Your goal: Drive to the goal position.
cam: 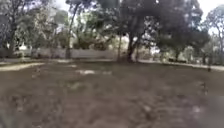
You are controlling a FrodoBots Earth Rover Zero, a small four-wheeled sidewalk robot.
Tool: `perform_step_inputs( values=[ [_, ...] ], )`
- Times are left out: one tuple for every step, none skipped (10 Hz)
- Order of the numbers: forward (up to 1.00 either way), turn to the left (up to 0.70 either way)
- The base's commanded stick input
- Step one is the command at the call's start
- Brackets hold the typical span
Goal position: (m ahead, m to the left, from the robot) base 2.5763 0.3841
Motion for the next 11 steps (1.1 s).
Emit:
perform_step_inputs(
  values=[
    [0.85, 0.0],
    [0.85, 0.0],
    [0.85, 0.0],
    [0.85, 0.0],
    [0.85, 0.0],
    [0.85, 0.0],
    [0.85, 0.0],
    [0.85, 0.0],
    [0.85, 0.0],
    [0.85, 0.0],
    [0.85, 0.0]
  ],
)
